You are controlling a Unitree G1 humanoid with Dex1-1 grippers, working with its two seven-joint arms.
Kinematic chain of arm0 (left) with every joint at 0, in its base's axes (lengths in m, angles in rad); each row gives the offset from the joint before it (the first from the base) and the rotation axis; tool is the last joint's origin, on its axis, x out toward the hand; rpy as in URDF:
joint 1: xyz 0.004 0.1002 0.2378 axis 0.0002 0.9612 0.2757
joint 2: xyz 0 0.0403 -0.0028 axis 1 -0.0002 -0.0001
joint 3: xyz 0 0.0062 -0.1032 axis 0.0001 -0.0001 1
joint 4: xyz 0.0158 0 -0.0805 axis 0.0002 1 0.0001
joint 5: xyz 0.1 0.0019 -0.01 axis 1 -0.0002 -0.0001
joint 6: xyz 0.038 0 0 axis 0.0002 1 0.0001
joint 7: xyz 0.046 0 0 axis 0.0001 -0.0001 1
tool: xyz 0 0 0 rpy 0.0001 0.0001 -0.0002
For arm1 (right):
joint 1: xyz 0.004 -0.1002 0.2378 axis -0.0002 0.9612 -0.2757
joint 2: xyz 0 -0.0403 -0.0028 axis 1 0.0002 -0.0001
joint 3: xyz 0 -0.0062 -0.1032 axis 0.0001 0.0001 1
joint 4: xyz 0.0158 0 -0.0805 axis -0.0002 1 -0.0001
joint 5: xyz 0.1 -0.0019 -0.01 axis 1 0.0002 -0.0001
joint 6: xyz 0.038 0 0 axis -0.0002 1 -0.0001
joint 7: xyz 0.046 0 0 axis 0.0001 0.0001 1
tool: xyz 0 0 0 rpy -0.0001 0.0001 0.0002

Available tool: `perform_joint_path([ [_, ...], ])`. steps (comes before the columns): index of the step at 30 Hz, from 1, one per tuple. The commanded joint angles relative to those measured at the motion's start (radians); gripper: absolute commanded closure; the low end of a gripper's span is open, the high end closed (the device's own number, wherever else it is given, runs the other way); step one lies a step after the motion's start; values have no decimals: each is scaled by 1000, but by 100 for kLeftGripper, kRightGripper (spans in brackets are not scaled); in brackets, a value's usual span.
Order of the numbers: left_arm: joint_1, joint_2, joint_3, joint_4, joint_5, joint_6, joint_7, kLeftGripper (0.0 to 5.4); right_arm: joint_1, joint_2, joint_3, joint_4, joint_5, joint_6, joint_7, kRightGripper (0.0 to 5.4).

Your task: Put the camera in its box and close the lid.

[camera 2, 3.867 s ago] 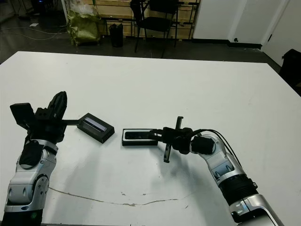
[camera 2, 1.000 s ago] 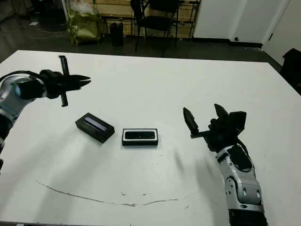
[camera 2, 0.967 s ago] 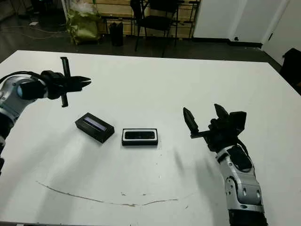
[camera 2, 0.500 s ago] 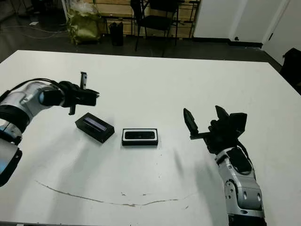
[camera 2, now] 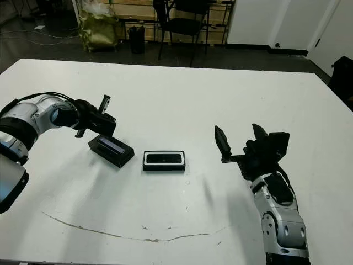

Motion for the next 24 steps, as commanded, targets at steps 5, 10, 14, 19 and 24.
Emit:
perform_joint_path([
  [5,-22,-5,-34,38,38,23,-16,539,26,0,-9,-33,10,38,-18,0],
  [10,-23,0,-44,46,47,21,-34,539,34,1,-14,-93,30,110,-51,0],
  [14,-12,3,-45,46,46,12,-23,539,43,5,-7,-104,19,101,-55,0],
  [19,-4,-3,-50,44,50,10,-13,539,53,11,-2,-108,12,90,-55,0],
  [24,5,-5,-43,42,40,-13,-1,539,58,14,4,-95,9,70,-39,0],
])
